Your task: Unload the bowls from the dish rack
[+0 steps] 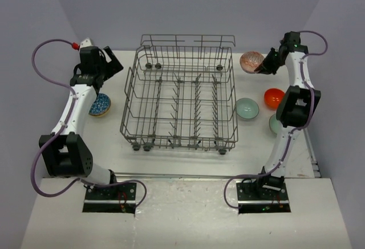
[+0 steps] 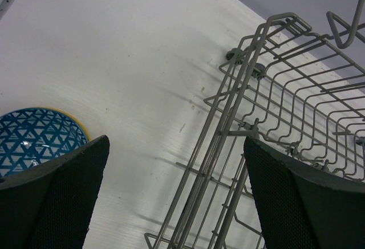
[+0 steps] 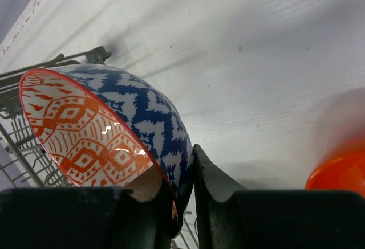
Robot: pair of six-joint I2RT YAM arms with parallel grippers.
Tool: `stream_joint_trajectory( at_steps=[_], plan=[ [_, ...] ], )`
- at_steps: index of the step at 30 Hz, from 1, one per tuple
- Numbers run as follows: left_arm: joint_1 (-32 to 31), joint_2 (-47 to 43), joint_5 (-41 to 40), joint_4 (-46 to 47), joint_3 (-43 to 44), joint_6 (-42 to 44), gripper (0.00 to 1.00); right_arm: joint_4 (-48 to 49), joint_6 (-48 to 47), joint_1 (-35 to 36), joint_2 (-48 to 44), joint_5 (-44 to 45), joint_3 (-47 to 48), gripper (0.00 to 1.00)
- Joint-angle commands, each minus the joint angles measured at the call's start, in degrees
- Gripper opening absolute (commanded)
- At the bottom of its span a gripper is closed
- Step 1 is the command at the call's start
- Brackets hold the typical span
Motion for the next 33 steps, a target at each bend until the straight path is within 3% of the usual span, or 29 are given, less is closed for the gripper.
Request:
stream_joint_trajectory(
  at_steps=[1, 20, 31, 33],
  plan=[
    [-0.2, 0.7, 1.3, 3.1, 2.7, 0.3, 1.00, -3.5, -2.2, 0.2, 3.6, 3.0, 8.5, 0.00],
    [-0.2, 4.0, 1.5, 2.0, 5.5, 0.3, 1.00, -2.9, -4.9, 1.1, 11.5, 10.3, 8.2, 0.00],
    [-0.2, 3.7, 1.6, 2.3, 5.3, 0.0, 1.00, -3.1, -5.3, 2.4, 11.6, 12.0, 8.3, 0.15],
    [-0.2, 3.6, 1.7, 2.4, 5.1, 0.0, 1.00, -2.9, -5.3, 2.4, 10.9, 12.0, 7.8, 0.22]
  ],
)
